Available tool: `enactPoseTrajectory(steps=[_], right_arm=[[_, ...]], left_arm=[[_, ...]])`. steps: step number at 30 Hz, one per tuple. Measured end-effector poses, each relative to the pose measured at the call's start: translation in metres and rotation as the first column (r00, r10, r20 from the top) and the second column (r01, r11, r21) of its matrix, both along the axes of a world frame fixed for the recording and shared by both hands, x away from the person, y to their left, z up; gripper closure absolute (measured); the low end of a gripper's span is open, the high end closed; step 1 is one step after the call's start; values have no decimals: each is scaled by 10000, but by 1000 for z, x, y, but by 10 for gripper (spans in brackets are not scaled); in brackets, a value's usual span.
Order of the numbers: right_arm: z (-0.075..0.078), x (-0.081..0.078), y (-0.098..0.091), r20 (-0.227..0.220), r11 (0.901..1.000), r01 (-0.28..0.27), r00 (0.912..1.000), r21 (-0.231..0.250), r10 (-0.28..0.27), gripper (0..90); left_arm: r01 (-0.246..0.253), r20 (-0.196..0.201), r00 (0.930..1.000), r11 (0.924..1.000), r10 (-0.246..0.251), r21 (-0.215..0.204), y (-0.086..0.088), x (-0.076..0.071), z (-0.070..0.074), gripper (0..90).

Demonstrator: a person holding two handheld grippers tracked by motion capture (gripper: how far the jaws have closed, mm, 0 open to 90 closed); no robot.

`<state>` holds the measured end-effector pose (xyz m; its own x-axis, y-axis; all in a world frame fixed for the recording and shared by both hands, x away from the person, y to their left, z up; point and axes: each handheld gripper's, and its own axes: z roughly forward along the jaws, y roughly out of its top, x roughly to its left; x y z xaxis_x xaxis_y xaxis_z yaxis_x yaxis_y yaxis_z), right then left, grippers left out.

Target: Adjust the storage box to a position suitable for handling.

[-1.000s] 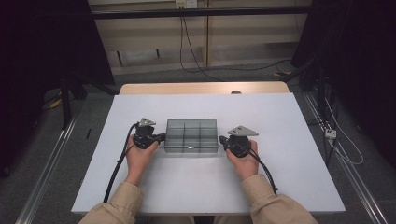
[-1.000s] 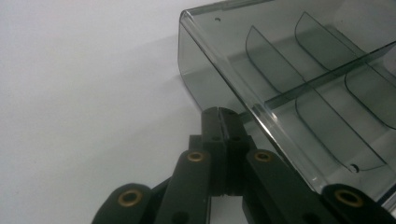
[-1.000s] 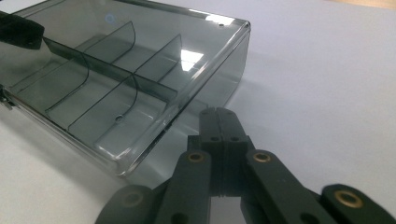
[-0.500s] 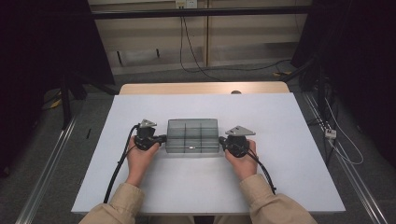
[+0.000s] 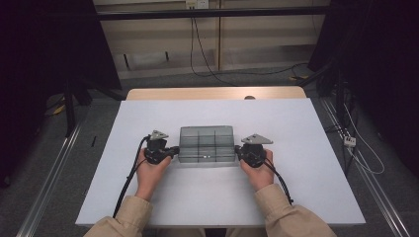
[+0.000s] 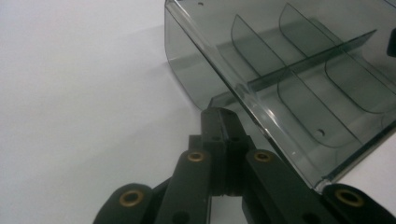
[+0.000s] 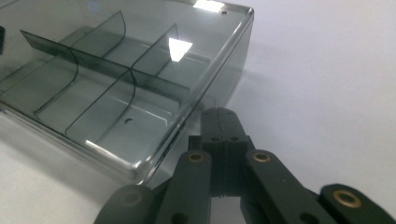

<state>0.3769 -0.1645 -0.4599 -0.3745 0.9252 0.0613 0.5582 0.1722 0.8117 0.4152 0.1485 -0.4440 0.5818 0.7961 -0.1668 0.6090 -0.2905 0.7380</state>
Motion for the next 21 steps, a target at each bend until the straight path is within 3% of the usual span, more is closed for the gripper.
enactPoseTrajectory(steps=[10, 21], right_arm=[[1, -11, -13, -202, 9997, 197, 9996, 115, -195, 900], [2, -26, -21, -258, 9997, 188, 9995, 159, -184, 900]], left_arm=[[351, -115, 9993, 9991, -354, -227, -10, -14, 2, 900], [466, -103, 9989, 9989, -466, -21, -18, -28, 4, 900]])
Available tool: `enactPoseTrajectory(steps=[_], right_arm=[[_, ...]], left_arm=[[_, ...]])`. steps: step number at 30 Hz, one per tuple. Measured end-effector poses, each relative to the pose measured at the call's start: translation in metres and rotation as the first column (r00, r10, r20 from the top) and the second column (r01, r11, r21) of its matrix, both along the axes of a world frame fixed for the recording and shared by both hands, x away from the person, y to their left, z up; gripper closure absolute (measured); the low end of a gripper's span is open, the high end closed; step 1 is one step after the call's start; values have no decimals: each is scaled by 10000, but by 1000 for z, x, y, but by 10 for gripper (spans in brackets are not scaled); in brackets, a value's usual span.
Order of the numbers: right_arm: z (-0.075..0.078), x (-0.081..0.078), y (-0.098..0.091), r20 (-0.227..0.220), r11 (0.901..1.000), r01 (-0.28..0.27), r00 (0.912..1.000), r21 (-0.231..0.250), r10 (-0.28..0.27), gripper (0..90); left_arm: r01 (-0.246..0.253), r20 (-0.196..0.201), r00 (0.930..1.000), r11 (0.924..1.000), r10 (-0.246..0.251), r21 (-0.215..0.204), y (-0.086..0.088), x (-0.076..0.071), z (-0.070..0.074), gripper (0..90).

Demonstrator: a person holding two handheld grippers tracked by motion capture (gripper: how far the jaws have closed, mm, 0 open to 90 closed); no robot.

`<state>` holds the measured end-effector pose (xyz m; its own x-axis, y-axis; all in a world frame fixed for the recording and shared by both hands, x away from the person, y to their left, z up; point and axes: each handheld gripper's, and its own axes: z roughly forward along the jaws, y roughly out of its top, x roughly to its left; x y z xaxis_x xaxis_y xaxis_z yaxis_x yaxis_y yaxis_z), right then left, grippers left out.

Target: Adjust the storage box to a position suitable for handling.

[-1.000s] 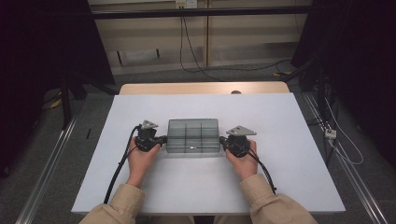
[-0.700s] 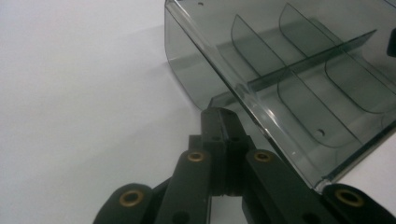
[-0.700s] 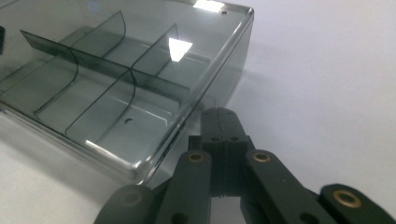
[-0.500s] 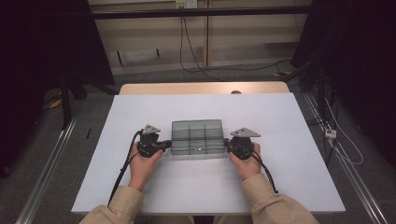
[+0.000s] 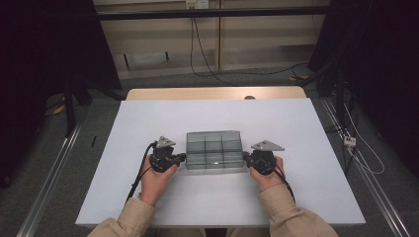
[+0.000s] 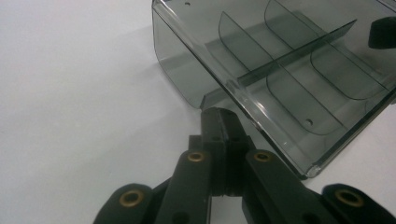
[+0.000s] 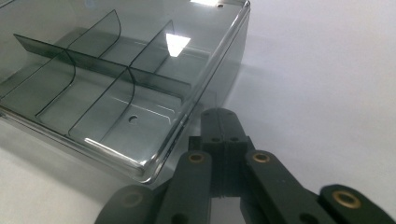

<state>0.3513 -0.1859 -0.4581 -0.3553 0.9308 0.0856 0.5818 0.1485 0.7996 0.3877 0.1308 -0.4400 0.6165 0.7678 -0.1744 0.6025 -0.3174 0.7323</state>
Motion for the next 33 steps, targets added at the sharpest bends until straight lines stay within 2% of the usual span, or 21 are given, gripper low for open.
enactPoseTrajectory(steps=[10, 13, 14, 17, 33], right_arm=[[0, -17, -2, 9, 9998, -130, 9999, 118, 130, 900], [0, -22, -3, 13, 9998, -161, 9999, 134, 161, 900], [0, -23, -4, 20, 9998, -154, 9999, 156, 154, 900], [0, -28, -5, 1, 9997, -195, 9998, 144, 195, 900], [2, -48, -7, 83, 9987, -476, 9988, 187, 475, 900]], left_arm=[[168, -143, 9998, 9998, -170, -122, 3, -18, 1, 900], [82, -60, 9999, 9999, -82, -112, 1, -23, 1, 900], [268, -158, 9995, 9996, -268, -47, 2, -23, 1, 900], [336, -140, 9993, 9994, -337, -25, 2, -26, 2, 900], [479, -265, 9985, 9987, -483, -168, 3, -35, 2, 900]])
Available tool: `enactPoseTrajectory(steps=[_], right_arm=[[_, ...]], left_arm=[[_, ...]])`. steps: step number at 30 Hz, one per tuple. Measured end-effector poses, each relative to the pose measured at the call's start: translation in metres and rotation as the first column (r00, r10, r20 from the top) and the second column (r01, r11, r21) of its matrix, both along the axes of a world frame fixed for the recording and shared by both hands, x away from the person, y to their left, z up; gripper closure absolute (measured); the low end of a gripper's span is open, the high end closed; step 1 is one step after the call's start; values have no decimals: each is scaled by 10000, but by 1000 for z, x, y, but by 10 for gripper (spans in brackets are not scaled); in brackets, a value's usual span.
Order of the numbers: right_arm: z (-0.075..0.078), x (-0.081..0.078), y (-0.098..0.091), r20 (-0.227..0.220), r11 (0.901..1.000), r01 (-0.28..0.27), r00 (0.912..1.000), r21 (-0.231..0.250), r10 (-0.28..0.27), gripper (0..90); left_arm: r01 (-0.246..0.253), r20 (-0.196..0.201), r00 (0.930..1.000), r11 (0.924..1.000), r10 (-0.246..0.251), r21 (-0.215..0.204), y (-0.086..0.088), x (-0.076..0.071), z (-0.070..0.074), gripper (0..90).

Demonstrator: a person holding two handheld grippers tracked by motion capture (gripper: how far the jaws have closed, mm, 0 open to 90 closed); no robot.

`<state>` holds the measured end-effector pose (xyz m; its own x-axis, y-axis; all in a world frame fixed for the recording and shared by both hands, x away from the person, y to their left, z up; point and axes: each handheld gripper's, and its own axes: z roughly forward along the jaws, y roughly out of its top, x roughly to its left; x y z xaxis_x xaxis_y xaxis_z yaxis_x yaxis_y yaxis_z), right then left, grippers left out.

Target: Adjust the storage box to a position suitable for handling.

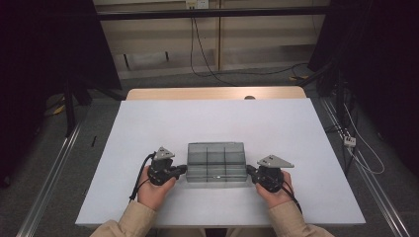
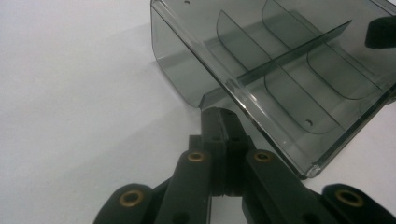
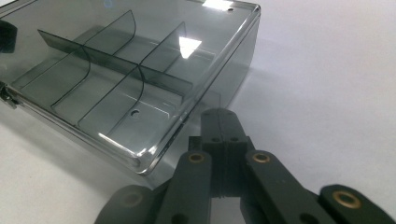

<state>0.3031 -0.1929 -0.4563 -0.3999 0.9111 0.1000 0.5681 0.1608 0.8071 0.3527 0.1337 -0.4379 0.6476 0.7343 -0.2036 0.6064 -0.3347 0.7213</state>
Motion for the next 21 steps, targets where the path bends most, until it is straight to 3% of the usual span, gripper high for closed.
enactPoseTrajectory(steps=[4, 6, 7, 17, 19, 20, 21], right_arm=[[0, -2, 1, 71, 9999, -4, 10000, -139, 5, 900], [0, -3, 0, 72, 9999, 25, 10000, -109, -24, 900], [0, -4, 0, 68, 9999, 33, 10000, -108, -32, 900], [-1, -13, -1, 27, 9998, 1, 10000, -210, 0, 900], [0, -15, -1, 37, 9997, 5, 10000, -239, -4, 900], [0, -16, -1, 24, 9997, -13, 10000, -239, 14, 900], [0, -18, -1, 20, 9997, -24, 10000, -246, 25, 900]], left_arm=[[-37, 47, 10000, 10000, 38, -42, -1, -1, -1, 900], [259, 54, 9996, 9994, -260, 226, 1, -2, 0, 900], [49, 58, 10000, 10000, -49, 20, -1, -4, 0, 900], [109, 55, 9999, 9999, -109, 38, -2, -9, 0, 900], [-79, 48, 10000, 9998, 80, -168, -3, -9, -1, 900], [328, 15, 9995, 9991, -329, 252, 0, -9, 1, 900], [321, 8, 9995, 9992, -321, 229, 0, -9, 1, 900]])
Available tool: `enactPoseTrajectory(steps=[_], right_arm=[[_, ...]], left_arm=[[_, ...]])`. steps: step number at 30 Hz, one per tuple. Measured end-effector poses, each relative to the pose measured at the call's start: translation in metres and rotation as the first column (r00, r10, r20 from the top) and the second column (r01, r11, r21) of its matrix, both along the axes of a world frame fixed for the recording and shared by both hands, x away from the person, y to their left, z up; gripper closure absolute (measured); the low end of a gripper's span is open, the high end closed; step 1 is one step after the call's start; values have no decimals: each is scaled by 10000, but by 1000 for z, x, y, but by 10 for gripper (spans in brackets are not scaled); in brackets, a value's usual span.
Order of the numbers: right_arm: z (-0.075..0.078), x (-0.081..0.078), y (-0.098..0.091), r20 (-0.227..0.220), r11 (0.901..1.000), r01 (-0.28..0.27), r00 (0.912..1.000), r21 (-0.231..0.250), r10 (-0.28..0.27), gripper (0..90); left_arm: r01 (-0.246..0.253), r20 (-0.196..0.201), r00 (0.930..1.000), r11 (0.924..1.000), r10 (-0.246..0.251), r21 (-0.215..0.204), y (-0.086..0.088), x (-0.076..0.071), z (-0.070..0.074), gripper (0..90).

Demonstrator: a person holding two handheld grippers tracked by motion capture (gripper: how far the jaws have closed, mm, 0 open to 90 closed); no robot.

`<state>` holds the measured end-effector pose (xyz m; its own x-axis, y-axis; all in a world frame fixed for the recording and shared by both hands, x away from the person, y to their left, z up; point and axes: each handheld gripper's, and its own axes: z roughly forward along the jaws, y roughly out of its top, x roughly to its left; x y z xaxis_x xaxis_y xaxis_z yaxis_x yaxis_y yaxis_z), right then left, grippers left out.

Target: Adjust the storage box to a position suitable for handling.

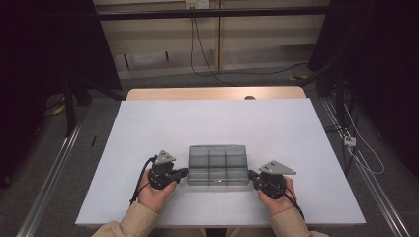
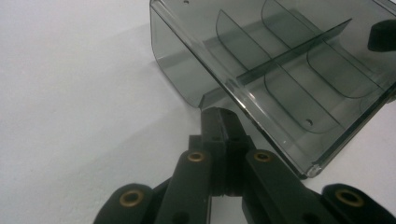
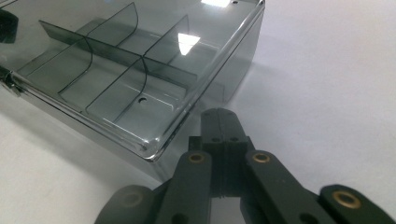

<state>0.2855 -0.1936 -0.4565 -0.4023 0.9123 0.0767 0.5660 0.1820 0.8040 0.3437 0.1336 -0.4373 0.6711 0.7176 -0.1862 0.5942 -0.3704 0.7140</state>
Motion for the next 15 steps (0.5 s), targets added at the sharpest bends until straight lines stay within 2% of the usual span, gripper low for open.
enactPoseTrajectory(steps=[1, 3, 15], right_arm=[[0, -1, 0, 15, 10000, -11, 10000, -15, 11, 900], [0, -3, 0, -1, 10000, -42, 10000, 3, 42, 900], [0, -4, -1, 16, 10000, -70, 10000, 51, 70, 900]], left_arm=[[-226, -5, 9997, 9995, 226, -213, -2, -1, -1, 900], [-267, 16, 9996, 9993, 268, -261, -3, -2, -1, 900], [-195, 63, 9998, 9998, 196, -82, -3, -5, 0, 900]])
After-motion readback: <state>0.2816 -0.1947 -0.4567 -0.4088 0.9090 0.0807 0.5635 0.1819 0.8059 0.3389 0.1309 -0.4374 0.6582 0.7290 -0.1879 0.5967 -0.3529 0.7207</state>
